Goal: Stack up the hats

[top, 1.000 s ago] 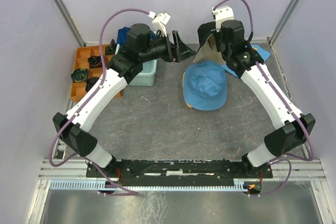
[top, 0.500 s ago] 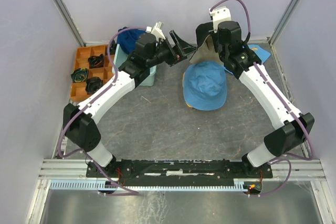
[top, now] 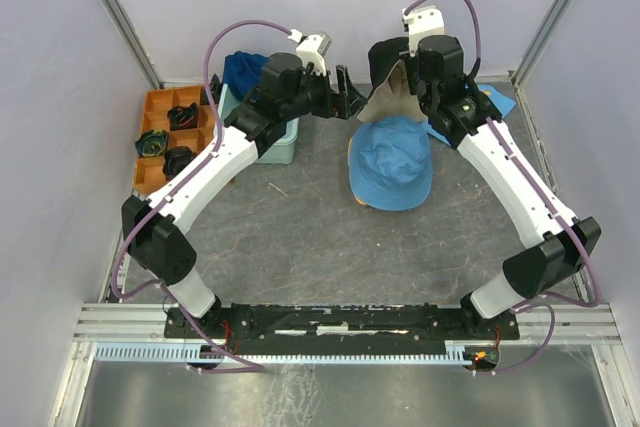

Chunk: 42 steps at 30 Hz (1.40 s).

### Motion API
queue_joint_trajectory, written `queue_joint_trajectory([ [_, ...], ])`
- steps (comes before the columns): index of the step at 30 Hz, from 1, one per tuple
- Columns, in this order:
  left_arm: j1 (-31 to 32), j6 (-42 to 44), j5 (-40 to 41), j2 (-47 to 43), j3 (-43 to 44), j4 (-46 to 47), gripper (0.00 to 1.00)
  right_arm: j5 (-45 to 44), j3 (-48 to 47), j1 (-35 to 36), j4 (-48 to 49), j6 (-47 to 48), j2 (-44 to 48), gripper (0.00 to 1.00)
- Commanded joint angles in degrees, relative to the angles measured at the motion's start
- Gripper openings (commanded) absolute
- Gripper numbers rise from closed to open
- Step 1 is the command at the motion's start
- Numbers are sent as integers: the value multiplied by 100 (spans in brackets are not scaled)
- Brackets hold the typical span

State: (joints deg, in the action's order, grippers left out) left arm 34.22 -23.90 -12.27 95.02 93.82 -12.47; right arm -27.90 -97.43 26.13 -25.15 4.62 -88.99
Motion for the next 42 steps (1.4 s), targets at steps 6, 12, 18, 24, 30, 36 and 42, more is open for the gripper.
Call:
queue_joint_trajectory([
  [6, 123, 1367, 275, -128, 51, -82, 88, 6, -294, 20, 83, -128, 82, 0],
  [12, 243, 1553, 257, -131, 33, -116, 89, -29, -312, 19, 58, -145, 79, 0],
  [18, 433, 1615, 443, -161, -178, 27, 89, -27, -312, 16, 20, -137, 106, 0],
  [24, 445, 1809, 629, 388, 286, 117, 87, 7, -338, 19, -55, -159, 143, 0],
  [30, 454, 2008, 804, 932, 952, 118, 49, 18, -297, 19, -128, -140, 235, 0],
  [36, 461, 2073, 946, 1157, 1278, 90, 3, 20, -233, 23, -242, -113, 341, 0],
  [42, 471, 2152, 1117, 746, 1097, 121, 3, 40, 62, 26, -417, -100, 666, 0],
])
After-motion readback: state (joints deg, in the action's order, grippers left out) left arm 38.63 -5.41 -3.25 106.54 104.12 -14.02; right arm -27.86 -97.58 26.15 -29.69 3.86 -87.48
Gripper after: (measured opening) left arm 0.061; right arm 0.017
